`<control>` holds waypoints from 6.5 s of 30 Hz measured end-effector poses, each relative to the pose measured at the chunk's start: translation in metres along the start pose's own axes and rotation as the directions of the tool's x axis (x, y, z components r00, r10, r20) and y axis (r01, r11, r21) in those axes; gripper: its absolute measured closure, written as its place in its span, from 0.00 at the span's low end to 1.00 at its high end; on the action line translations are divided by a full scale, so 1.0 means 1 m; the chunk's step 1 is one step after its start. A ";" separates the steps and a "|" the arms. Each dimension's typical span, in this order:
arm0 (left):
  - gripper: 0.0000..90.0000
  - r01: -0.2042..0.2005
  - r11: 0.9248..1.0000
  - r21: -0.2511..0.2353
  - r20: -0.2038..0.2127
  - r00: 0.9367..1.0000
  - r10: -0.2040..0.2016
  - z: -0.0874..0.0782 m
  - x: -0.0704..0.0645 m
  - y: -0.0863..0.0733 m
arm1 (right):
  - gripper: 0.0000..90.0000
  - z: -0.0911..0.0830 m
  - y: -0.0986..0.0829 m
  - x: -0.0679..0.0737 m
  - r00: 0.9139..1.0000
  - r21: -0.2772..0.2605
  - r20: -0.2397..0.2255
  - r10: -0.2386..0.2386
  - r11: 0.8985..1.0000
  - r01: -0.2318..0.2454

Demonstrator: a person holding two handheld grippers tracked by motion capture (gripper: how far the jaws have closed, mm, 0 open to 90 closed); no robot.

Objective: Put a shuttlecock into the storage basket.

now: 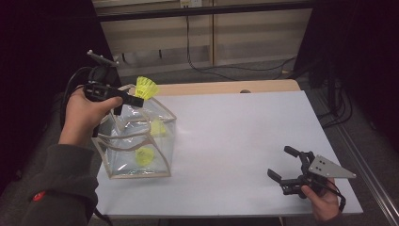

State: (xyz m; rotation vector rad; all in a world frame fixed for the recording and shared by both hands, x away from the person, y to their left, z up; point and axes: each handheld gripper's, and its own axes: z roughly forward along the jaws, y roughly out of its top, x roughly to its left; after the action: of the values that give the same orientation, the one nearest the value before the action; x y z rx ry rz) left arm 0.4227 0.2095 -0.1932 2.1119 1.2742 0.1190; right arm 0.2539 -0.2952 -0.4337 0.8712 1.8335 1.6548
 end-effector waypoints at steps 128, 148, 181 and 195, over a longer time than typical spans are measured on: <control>0.72 0.232 0.964 -0.127 -0.285 0.923 -0.259 0.045 0.068 -0.030 | 0.01 -0.001 -0.001 -0.001 1.000 -0.001 -0.001 0.006 1.000 -0.006; 0.64 0.232 0.964 -0.131 -0.298 0.918 -0.261 0.049 0.069 -0.031 | 0.01 -0.001 -0.001 -0.001 1.000 0.001 -0.002 -0.002 1.000 0.002; 0.31 0.102 0.988 -0.115 -0.037 0.994 -0.107 0.031 0.029 -0.038 | 0.01 0.000 -0.001 -0.001 1.000 0.003 -0.001 0.003 1.000 -0.003; 0.17 0.011 0.992 -0.127 0.053 0.999 -0.004 0.018 0.014 -0.046 | 0.01 0.003 -0.001 -0.001 1.000 0.000 -0.006 -0.002 1.000 0.002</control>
State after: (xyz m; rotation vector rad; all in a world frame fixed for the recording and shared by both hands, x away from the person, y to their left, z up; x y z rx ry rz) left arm 0.4025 0.2266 -0.2367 1.9887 1.2119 0.1367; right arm 0.2561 -0.2940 -0.4346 0.8645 1.8380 1.6580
